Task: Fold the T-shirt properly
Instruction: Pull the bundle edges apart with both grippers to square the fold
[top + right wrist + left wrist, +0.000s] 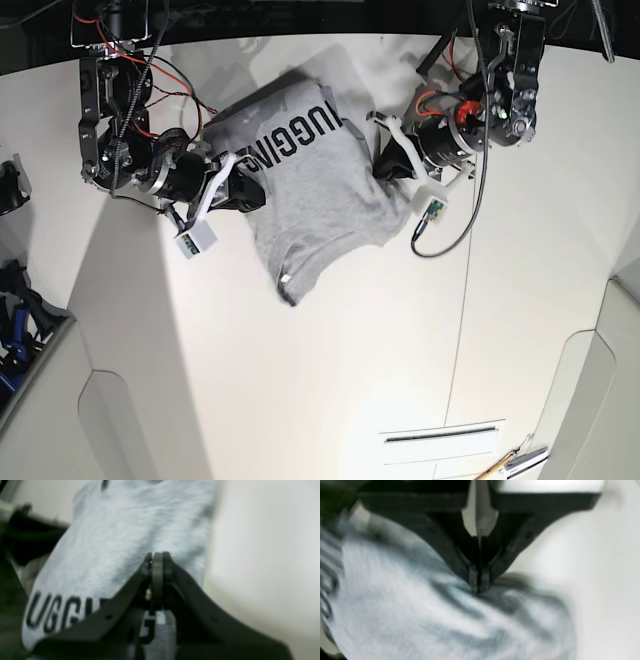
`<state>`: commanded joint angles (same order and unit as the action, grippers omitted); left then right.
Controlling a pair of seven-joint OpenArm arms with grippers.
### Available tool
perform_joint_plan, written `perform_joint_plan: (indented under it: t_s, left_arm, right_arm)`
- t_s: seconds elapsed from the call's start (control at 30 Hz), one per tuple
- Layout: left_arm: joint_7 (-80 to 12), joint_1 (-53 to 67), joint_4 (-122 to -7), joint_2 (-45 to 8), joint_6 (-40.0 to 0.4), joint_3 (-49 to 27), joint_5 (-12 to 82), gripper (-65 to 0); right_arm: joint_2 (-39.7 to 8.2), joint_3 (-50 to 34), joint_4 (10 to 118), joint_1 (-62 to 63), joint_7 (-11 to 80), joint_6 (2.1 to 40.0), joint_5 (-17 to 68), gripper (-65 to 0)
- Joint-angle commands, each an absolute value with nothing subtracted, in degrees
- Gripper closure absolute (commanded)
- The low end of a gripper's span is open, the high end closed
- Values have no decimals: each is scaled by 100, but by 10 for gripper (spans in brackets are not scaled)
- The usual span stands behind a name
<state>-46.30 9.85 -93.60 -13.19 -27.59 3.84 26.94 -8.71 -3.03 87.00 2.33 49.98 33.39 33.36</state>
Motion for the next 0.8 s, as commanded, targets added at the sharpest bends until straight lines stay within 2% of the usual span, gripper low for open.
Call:
perform_joint_plan:
  t_s: [0.1,0.27,0.5,0.6,0.8]
  left_arm:
    - [-4779,642,-8875,-1323,-2766,384,2696,0]
    - [-5043,598,-8906,-1372,-2915,366,2849,0]
    - [-5085,797,-9358,-1514,-2917,244,2987,0]
    - [-5085,799,-9369,-1507,-2917,244,3039,0]
    - [-4882,773,-9369,-1507,-2917,244,3041,0]
  right_arm:
    - [-873,-305,8700,233,4998,3323,3330,0]
    - [-891,-327,8702,185,5172,3326,3321,0]
    - [-888,-1138,8702,-180,5196,3328,3391,0]
    - [-888,-1424,8702,-349,5382,3339,3695,0]
    - [-838,-1439,8700,-655,5380,3347,4211,0]
